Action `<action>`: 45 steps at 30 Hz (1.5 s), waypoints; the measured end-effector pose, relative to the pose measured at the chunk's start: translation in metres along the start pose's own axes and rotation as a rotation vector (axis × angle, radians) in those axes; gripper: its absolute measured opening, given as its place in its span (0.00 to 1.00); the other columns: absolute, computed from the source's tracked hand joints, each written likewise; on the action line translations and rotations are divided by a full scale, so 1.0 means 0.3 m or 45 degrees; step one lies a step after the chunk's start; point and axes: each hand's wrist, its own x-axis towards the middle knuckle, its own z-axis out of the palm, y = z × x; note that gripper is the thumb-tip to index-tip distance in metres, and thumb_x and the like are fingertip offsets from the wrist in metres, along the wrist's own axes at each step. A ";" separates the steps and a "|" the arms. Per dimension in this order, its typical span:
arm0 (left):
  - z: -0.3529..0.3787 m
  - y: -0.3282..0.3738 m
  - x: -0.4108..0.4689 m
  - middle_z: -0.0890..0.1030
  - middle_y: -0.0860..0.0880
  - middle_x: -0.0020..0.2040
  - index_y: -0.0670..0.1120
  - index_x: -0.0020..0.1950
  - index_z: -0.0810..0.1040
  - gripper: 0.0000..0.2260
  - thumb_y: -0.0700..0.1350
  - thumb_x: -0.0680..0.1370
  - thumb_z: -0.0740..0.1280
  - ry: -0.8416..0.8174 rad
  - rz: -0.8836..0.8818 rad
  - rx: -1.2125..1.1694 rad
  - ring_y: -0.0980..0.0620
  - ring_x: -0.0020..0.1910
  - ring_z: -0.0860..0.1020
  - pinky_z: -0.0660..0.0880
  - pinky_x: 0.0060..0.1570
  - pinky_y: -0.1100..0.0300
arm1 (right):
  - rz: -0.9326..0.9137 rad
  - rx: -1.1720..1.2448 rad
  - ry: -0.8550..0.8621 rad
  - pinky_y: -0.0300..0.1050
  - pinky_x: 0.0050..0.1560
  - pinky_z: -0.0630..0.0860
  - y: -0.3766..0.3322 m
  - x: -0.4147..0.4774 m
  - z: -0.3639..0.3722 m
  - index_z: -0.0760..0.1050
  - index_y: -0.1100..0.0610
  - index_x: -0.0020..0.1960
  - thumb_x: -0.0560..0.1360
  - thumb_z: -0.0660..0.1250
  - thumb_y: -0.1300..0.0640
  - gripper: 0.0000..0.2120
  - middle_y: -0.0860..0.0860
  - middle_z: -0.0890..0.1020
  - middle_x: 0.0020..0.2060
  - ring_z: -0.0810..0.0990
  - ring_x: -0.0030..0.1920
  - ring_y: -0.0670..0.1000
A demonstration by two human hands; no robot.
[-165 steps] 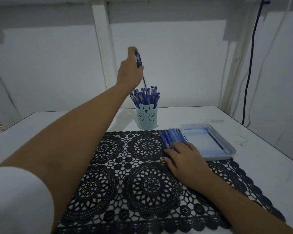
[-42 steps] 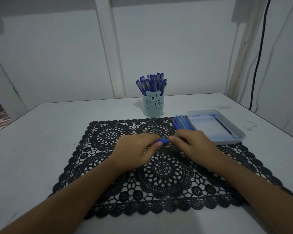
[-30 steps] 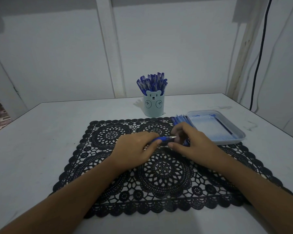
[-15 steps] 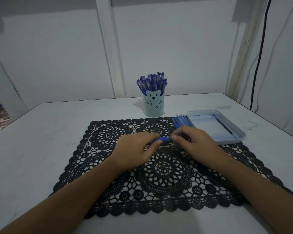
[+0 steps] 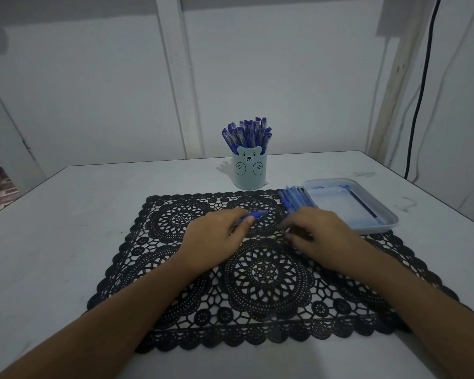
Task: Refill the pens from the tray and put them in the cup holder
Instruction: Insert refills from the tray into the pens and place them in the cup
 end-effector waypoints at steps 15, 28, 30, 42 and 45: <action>-0.006 0.009 -0.002 0.68 0.61 0.30 0.54 0.53 0.77 0.11 0.54 0.79 0.57 -0.028 -0.007 0.002 0.60 0.34 0.69 0.63 0.32 0.69 | 0.026 0.092 -0.056 0.44 0.52 0.73 -0.008 -0.002 0.032 0.72 0.48 0.57 0.75 0.64 0.50 0.11 0.39 0.76 0.42 0.75 0.44 0.41; -0.008 0.022 -0.007 0.75 0.59 0.34 0.53 0.51 0.79 0.18 0.59 0.77 0.53 -0.032 0.204 -0.010 0.61 0.33 0.71 0.68 0.29 0.65 | 0.213 0.450 0.188 0.27 0.38 0.68 -0.030 0.015 0.016 0.76 0.48 0.44 0.75 0.65 0.55 0.03 0.42 0.79 0.38 0.75 0.39 0.39; -0.010 0.019 -0.006 0.70 0.60 0.30 0.54 0.52 0.78 0.14 0.56 0.78 0.56 -0.024 0.134 -0.009 0.61 0.30 0.69 0.64 0.28 0.66 | 0.307 0.515 0.244 0.26 0.35 0.68 -0.008 0.019 -0.001 0.75 0.50 0.43 0.76 0.64 0.57 0.04 0.44 0.78 0.35 0.74 0.35 0.40; -0.006 0.004 0.006 0.71 0.57 0.31 0.53 0.53 0.77 0.13 0.55 0.79 0.56 0.008 -0.112 0.016 0.57 0.35 0.72 0.66 0.31 0.64 | 0.548 0.565 1.033 0.33 0.38 0.67 0.109 0.010 -0.078 0.72 0.57 0.44 0.73 0.63 0.63 0.02 0.48 0.75 0.36 0.73 0.37 0.45; -0.006 0.006 0.006 0.72 0.57 0.33 0.53 0.54 0.76 0.13 0.56 0.79 0.55 -0.007 -0.119 0.042 0.57 0.35 0.72 0.67 0.32 0.63 | 0.364 0.077 0.802 0.37 0.36 0.64 0.109 0.007 -0.031 0.72 0.59 0.44 0.74 0.63 0.63 0.01 0.50 0.75 0.36 0.72 0.36 0.48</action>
